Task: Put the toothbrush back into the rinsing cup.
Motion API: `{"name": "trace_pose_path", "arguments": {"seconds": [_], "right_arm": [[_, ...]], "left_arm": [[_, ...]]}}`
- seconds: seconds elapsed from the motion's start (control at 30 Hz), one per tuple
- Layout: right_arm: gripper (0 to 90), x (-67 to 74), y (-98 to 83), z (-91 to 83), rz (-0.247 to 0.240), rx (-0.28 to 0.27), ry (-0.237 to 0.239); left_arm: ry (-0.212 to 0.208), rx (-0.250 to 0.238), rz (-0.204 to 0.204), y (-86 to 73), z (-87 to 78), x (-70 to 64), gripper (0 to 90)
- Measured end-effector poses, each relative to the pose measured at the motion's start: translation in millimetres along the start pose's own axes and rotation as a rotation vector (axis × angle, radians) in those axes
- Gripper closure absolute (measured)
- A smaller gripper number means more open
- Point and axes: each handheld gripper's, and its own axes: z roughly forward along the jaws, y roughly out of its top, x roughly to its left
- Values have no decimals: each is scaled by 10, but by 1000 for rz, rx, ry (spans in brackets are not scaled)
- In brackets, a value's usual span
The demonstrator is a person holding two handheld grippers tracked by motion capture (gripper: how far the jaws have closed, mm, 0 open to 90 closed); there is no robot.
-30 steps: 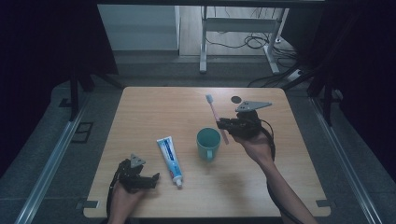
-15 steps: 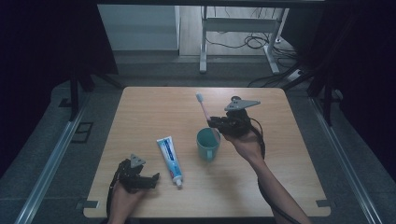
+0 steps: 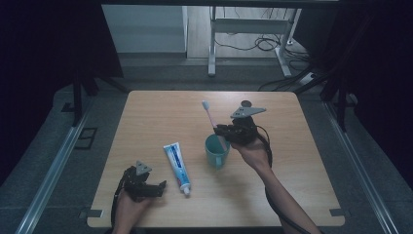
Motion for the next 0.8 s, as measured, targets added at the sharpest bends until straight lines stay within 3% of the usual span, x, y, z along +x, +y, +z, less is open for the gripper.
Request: {"name": "trace_pose_path", "arguments": {"seconds": [0.8], "right_arm": [[788, -37, -309, 171, 5, 10, 5]], "left_arm": [[0, 0, 0, 0, 0, 0, 0]]}}
